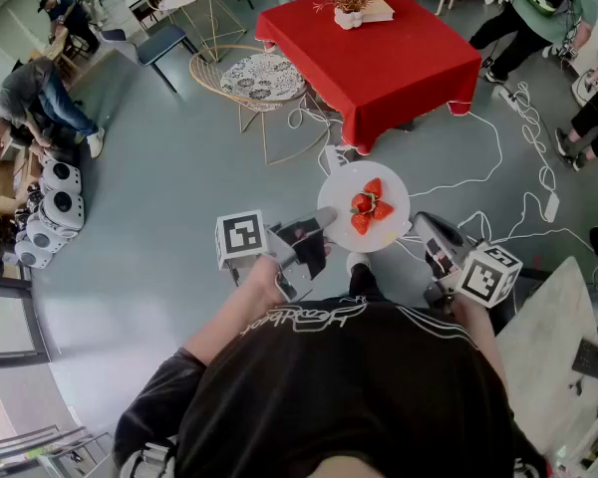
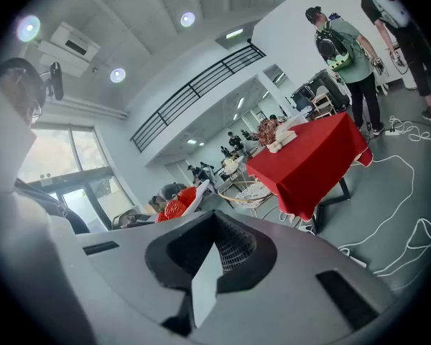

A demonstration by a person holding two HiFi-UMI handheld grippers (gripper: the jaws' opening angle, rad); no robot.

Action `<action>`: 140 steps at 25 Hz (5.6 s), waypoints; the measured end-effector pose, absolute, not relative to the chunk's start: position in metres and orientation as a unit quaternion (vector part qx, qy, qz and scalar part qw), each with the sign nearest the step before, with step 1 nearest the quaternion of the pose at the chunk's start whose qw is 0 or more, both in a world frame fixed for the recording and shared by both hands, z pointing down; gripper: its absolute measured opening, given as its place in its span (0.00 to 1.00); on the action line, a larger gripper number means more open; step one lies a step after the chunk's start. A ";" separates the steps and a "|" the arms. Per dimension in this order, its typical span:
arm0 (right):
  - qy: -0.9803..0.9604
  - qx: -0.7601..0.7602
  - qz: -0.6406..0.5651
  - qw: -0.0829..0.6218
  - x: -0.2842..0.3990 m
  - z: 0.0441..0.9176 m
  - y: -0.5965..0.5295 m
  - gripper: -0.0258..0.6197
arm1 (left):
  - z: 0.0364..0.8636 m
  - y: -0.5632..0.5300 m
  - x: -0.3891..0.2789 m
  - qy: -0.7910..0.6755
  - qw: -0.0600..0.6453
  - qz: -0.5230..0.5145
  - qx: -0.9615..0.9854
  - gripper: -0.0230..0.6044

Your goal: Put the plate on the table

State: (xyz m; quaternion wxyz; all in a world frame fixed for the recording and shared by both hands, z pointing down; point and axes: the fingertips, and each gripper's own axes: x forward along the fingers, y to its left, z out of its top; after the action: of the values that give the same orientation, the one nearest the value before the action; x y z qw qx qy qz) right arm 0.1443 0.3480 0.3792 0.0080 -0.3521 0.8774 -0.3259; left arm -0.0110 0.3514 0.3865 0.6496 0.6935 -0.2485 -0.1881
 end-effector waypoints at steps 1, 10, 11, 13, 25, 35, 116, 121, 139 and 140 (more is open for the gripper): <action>0.878 -0.351 -0.325 0.007 0.143 0.379 0.349 0.05 | 0.386 0.352 -0.012 -0.249 0.649 -0.189 0.694 0.06; 0.875 -0.353 -0.332 0.000 0.140 0.386 0.350 0.05 | 0.388 0.351 -0.016 -0.253 0.649 -0.192 0.691 0.06; 0.871 -0.354 -0.341 0.006 0.142 0.389 0.350 0.05 | 0.389 0.351 -0.015 -0.254 0.649 -0.192 0.691 0.06; 0.864 -0.356 -0.355 0.014 0.144 0.395 0.347 0.05 | 0.391 0.349 -0.015 -0.254 0.648 -0.193 0.691 0.06; 0.876 -0.333 -0.349 0.016 0.117 0.404 0.282 0.05 | 0.396 0.291 -0.039 -0.274 0.635 -0.206 0.692 0.06; 0.879 -0.315 -0.358 -0.021 0.117 0.424 0.181 0.05 | 0.418 0.208 -0.042 -0.307 0.654 -0.201 0.661 0.06; 0.842 -0.328 -0.425 -0.047 0.042 0.466 -0.240 0.05 | 0.527 -0.303 -0.140 -0.362 0.653 -0.232 0.624 0.06; 0.837 -0.336 -0.429 -0.046 0.045 0.471 -0.246 0.05 | 0.547 -0.315 -0.135 -0.387 0.650 -0.186 0.628 0.06; 0.822 -0.351 -0.447 -0.037 0.049 0.479 -0.250 0.05 | 0.580 -0.323 -0.137 -0.422 0.673 -0.125 0.595 0.06; 0.821 -0.352 -0.448 -0.037 0.050 0.480 -0.249 0.05 | 0.580 -0.324 -0.137 -0.422 0.673 -0.125 0.594 0.06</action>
State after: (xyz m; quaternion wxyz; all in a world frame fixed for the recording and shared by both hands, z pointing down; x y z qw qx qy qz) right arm 0.0499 -0.2492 0.4801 -0.0369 -0.3523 0.8210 -0.4477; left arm -0.1366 -0.3237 0.5800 0.6732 0.5943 -0.4221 -0.1246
